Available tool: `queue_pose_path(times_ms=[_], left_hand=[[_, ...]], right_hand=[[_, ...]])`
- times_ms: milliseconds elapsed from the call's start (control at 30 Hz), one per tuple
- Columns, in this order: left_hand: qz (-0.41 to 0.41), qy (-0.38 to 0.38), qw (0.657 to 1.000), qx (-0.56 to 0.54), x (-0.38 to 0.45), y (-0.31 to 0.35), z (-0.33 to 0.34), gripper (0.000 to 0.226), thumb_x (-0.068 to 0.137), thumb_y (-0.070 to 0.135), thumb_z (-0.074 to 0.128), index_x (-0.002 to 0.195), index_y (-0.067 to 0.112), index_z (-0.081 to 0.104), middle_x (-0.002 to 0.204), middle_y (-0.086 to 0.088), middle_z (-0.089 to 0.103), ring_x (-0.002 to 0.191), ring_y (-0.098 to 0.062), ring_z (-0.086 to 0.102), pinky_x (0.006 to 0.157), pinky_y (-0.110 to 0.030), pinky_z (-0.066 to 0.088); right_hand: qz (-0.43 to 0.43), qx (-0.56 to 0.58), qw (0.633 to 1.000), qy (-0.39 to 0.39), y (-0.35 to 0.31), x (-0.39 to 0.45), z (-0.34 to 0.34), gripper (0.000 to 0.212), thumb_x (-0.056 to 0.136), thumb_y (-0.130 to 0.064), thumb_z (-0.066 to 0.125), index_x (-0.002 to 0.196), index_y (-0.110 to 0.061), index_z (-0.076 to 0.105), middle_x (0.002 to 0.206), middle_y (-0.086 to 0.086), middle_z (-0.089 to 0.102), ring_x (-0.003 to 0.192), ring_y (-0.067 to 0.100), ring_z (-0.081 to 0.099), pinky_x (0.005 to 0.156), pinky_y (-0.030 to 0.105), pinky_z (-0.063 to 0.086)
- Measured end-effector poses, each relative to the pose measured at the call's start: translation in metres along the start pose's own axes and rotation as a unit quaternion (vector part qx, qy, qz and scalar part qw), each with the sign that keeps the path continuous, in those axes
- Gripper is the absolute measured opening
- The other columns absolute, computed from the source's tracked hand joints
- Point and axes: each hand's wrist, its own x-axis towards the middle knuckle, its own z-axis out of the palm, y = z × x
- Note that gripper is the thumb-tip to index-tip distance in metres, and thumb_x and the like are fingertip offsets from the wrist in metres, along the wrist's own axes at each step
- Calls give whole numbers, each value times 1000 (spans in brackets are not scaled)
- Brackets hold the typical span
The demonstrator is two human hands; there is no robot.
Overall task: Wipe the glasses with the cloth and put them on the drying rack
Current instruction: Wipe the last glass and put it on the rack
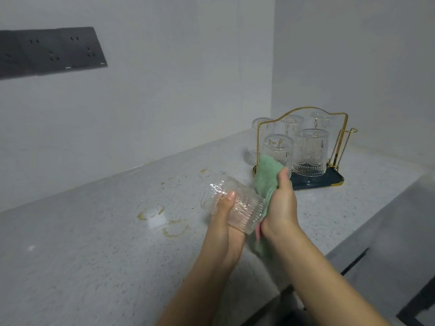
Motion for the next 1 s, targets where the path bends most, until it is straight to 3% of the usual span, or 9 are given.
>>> queue_pose_path(times_ms=[167, 333, 433, 533, 567, 633, 700, 867, 1000], left_hand=[[-25, -18, 999, 42, 8, -4, -6, 55, 82, 22, 64, 131, -1, 54, 126, -23, 64, 113, -32, 66, 88, -40, 58], [-40, 24, 981, 188, 13, -2, -14, 90, 59, 45, 86, 134, 11, 49, 124, -13, 67, 112, -32, 67, 92, -50, 55], [-70, 12, 969, 238, 7, -4, -12, 71, 66, 44, 79, 126, 13, 54, 110, -8, 72, 96, -24, 73, 79, -41, 59], [-110, -25, 971, 209, 8, 3, -7, 55, 77, 48, 69, 118, 13, 63, 99, -8, 76, 83, -22, 74, 68, -34, 60], [-124, -38, 973, 191, 8, 6, -7, 52, 77, 47, 63, 115, 12, 65, 95, -8, 76, 79, -22, 74, 67, -34, 60], [-150, -62, 973, 167, 8, 11, -7, 54, 78, 46, 57, 114, 8, 66, 92, -11, 75, 76, -23, 73, 67, -34, 61], [-181, -88, 968, 152, 7, 13, -8, 60, 81, 51, 52, 115, 4, 65, 90, -16, 74, 73, -27, 73, 66, -35, 60], [-204, -91, 962, 153, 5, 9, -10, 62, 87, 54, 53, 121, 3, 62, 98, -21, 72, 81, -33, 71, 73, -44, 60], [-64, -30, 955, 288, 6, -6, -13, 67, 71, 44, 75, 126, 13, 54, 115, -13, 71, 97, -30, 71, 86, -45, 58]], right_hand=[[10, -86, 996, -13, -6, 3, -14, 58, 82, -60, 50, 115, -13, 62, 110, 17, 68, 100, 34, 65, 96, 51, 47], [-58, -222, 968, -100, -19, -12, -11, 44, 95, -51, 33, 109, -23, 63, 107, 2, 68, 98, 14, 65, 89, 33, 51], [-120, -300, 940, -112, -25, -16, -6, 42, 97, -49, 25, 98, -30, 63, 106, -8, 64, 103, 5, 58, 99, 25, 43], [-144, -365, 916, -82, -19, -14, -7, 67, 90, -63, 28, 123, -14, 59, 129, 6, 57, 120, 17, 53, 108, 36, 36], [-179, -387, 902, -71, -17, -14, -9, 65, 93, -58, 28, 121, -9, 60, 123, 7, 60, 114, 17, 56, 104, 29, 39], [-258, -397, 879, -53, -16, -15, -11, 57, 98, -42, 30, 95, 4, 64, 91, 8, 68, 83, 15, 61, 74, 12, 42], [-290, -377, 878, -51, -17, -16, -14, 52, 100, -31, 34, 77, 10, 58, 68, 9, 59, 57, 6, 53, 55, 8, 37], [-333, -413, 846, -48, -20, -4, -17, 44, 95, -33, 38, 54, -18, 38, 48, -10, 38, 47, 6, 36, 53, 25, 31], [-340, -469, 809, 102, -29, 10, -15, 57, 99, -34, 33, 46, -13, 33, 47, 1, 39, 48, 17, 37, 54, 33, 27]])
